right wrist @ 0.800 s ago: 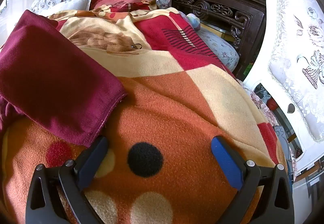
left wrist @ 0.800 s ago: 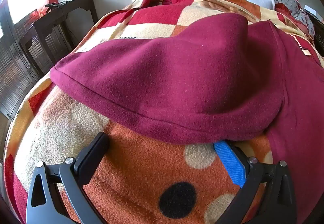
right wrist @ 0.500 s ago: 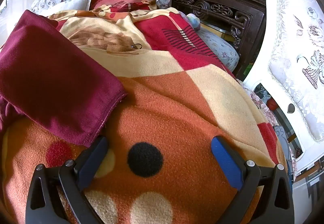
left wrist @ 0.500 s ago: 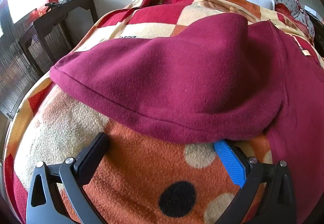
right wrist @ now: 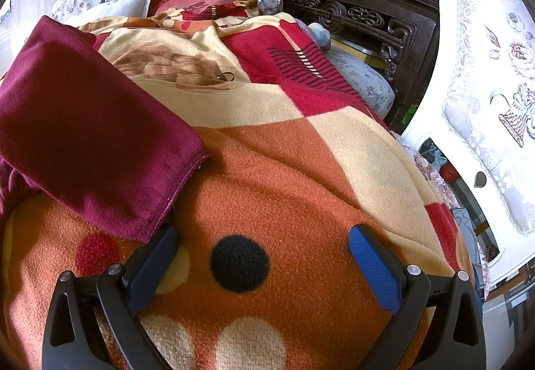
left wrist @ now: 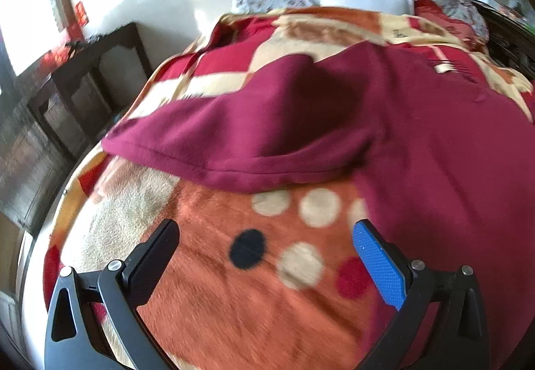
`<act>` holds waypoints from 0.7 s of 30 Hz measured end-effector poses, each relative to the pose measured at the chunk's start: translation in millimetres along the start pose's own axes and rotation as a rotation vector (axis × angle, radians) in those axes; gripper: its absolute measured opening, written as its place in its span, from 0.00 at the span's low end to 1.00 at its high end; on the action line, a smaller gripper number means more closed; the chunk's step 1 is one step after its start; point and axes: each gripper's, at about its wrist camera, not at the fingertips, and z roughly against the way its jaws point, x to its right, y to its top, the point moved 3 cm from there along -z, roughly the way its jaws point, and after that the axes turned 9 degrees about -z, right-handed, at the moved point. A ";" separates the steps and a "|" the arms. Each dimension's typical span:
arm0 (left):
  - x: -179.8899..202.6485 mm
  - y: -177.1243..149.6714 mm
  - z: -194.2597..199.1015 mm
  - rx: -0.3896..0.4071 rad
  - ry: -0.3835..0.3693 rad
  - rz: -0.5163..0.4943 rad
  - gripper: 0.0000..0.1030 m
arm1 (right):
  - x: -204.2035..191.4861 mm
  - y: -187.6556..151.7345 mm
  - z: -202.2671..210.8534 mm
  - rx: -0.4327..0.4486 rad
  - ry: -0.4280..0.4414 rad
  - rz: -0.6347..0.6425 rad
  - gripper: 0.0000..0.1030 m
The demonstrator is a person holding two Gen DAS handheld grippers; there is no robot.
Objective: Fold small clothes
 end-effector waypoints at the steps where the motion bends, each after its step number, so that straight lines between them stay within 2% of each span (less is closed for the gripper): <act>1: 4.6 2.0 6.9 0.015 -0.015 -0.005 1.00 | -0.7 -0.3 0.5 0.001 -0.005 0.004 1.00; 5: 27.3 3.7 38.0 0.056 -0.088 -0.011 1.00 | -4.7 -2.0 2.1 -0.004 -0.014 0.009 1.00; 10: 55.0 5.7 62.8 0.099 -0.132 -0.059 1.00 | -4.0 -6.0 17.6 -0.053 -0.002 -0.004 1.00; 12: 62.9 7.6 71.5 0.116 -0.151 -0.062 1.00 | -6.7 -9.9 35.5 -0.059 0.050 -0.014 1.00; 15: 74.5 8.1 81.5 0.137 -0.177 -0.056 1.00 | -10.4 -14.1 65.0 -0.044 0.069 -0.030 1.00; 21: 100.7 6.9 92.3 0.153 -0.208 -0.068 1.00 | -44.8 -25.4 135.2 0.033 0.199 -0.048 1.00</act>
